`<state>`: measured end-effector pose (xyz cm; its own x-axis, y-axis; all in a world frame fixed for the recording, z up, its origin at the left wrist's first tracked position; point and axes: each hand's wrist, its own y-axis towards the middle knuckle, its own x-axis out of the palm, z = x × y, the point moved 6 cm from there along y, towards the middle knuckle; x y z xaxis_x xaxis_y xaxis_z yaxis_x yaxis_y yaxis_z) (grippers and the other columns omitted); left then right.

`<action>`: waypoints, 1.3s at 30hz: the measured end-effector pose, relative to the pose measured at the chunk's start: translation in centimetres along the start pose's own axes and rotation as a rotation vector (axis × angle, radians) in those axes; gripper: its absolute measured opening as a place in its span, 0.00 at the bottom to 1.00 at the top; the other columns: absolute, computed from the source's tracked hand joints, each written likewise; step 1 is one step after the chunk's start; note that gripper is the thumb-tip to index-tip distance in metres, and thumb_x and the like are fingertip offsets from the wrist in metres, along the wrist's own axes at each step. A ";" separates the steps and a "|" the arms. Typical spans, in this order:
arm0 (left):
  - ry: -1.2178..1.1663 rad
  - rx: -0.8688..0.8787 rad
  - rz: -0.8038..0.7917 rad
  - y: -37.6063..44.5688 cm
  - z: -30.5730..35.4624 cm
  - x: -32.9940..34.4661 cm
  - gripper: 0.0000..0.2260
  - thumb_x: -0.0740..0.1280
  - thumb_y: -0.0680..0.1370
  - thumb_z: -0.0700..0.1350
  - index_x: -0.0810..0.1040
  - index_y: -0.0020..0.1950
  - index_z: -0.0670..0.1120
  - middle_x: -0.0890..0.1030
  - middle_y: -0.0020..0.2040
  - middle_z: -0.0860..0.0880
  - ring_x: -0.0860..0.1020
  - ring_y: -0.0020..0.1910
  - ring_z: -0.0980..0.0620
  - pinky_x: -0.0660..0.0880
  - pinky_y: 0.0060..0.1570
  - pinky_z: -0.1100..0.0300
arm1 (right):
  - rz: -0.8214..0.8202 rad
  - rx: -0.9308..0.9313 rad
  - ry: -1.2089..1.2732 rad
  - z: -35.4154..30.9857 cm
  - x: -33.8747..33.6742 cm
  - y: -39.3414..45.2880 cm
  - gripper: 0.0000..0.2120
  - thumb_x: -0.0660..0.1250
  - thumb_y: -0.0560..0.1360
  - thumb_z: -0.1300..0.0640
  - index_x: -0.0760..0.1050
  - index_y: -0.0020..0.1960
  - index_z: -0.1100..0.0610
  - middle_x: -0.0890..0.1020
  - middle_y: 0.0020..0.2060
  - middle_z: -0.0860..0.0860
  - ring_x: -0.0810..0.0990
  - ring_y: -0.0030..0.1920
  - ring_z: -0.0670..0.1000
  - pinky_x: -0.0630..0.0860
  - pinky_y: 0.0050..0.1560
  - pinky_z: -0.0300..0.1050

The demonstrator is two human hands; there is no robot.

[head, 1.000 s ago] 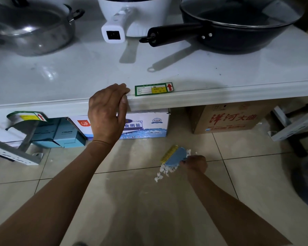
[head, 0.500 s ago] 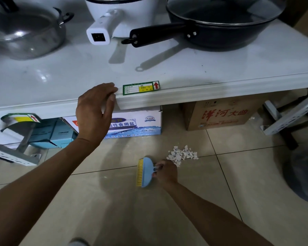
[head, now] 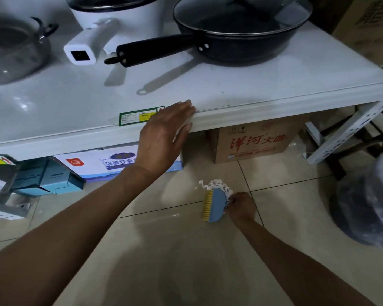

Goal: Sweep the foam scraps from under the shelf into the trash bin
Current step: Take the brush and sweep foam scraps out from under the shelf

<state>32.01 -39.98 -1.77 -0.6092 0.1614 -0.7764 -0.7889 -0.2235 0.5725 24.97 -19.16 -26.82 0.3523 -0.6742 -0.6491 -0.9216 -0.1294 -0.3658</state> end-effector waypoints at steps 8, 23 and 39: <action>0.047 -0.056 0.063 3.0 3.0 3.0 0.15 0.61 0.81 0.48 0.77 0.67 0.47 0.78 0.67 0.49 0.76 0.67 0.50 0.74 0.66 0.53 | -0.065 -0.049 0.126 -2.3 0.8 0.5 0.13 0.74 0.61 0.68 0.83 0.45 0.61 0.85 0.45 0.56 0.84 0.48 0.55 0.80 0.51 0.45; 0.178 0.012 0.247 2.6 2.7 4.4 0.12 0.62 0.82 0.47 0.80 0.62 0.48 0.82 0.62 0.50 0.80 0.62 0.51 0.76 0.60 0.55 | 0.133 0.182 0.060 1.9 -3.2 3.1 0.09 0.73 0.66 0.66 0.83 0.46 0.64 0.86 0.46 0.60 0.85 0.47 0.57 0.80 0.45 0.44; 0.213 0.036 0.269 2.4 2.7 4.5 0.13 0.59 0.83 0.48 0.80 0.63 0.49 0.81 0.63 0.50 0.79 0.64 0.51 0.76 0.61 0.54 | -0.206 -0.175 -0.092 0.0 -2.6 -0.2 0.12 0.68 0.67 0.70 0.82 0.48 0.61 0.84 0.48 0.59 0.82 0.51 0.58 0.80 0.54 0.51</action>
<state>27.16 -37.16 -3.13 -0.7681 -0.1041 -0.6319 -0.6070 -0.1961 0.7701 24.25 -17.37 -25.06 0.5408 -0.5529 -0.6339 -0.8404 -0.3858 -0.3805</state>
